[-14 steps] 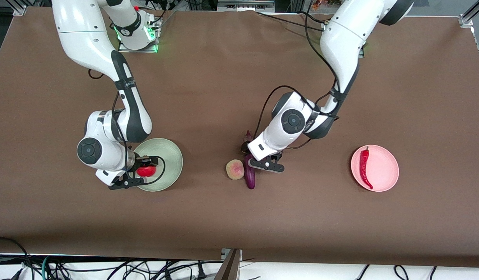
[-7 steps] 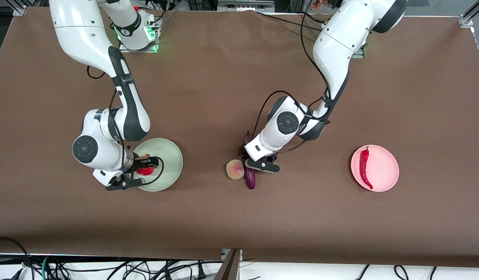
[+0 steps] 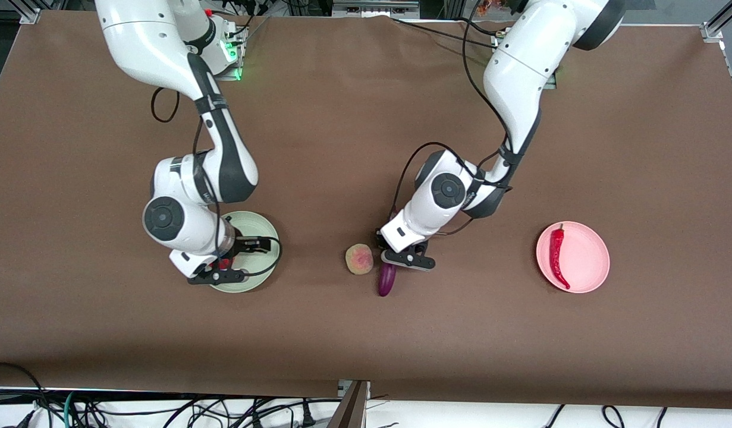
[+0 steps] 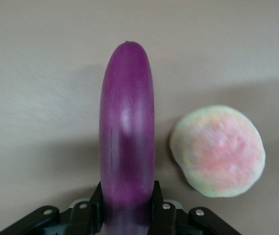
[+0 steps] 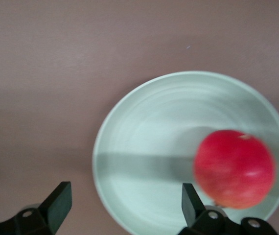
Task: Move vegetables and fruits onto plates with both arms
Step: 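Release the apple on the green plate while the left gripper grasps the eggplant, then carry the eggplant to the pink plate while the right gripper grasps the peach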
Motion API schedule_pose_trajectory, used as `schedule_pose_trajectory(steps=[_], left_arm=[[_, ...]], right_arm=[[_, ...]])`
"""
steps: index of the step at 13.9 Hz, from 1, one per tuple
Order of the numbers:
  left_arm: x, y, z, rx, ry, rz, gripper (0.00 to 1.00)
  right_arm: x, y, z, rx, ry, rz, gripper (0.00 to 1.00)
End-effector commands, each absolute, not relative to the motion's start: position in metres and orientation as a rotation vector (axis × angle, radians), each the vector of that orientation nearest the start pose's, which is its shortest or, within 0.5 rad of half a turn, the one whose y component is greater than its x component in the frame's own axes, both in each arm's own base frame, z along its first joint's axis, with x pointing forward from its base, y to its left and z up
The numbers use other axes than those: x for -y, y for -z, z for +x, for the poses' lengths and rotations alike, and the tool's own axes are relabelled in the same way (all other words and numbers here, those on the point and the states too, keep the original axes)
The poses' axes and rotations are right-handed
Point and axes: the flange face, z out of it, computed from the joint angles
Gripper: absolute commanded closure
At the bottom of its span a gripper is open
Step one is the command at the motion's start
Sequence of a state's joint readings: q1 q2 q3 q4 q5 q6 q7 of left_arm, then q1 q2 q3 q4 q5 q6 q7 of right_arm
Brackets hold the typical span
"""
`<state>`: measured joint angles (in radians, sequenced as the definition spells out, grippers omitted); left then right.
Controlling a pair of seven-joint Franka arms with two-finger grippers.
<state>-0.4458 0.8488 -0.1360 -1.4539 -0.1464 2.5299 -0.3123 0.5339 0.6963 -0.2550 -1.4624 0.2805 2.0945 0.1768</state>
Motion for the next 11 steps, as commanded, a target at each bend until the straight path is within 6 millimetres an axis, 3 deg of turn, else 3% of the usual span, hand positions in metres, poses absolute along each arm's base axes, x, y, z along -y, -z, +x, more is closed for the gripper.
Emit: schedule_pose_trajectory(steps=[1, 4, 7, 9, 11], left_arm=[[0.328, -0.251, 0.662, -0.211, 0.171, -3.380, 1.00], [0.253, -0.282, 0.681, -0.416, 0.049, -3.325, 1.00], [0.151, -0.301, 0.694, -0.683, -0.082, -3.236, 1.00], [0.099, -0.309, 0.689, -0.723, -0.216, -3.186, 1.00], [0.055, -0.310, 0.681, -0.705, -0.334, -3.131, 1.00]], right_arm=[[-0.284, -0.290, 0.668, -0.139, -0.053, -3.054, 0.01], [-0.342, -0.288, 0.661, -0.321, -0.015, -3.032, 0.01], [-0.396, -0.279, 0.650, -0.535, 0.058, -2.921, 0.01], [-0.432, -0.260, 0.642, -0.632, 0.121, -2.834, 0.01], [-0.451, -0.250, 0.643, -0.666, 0.176, -2.787, 0.01]])
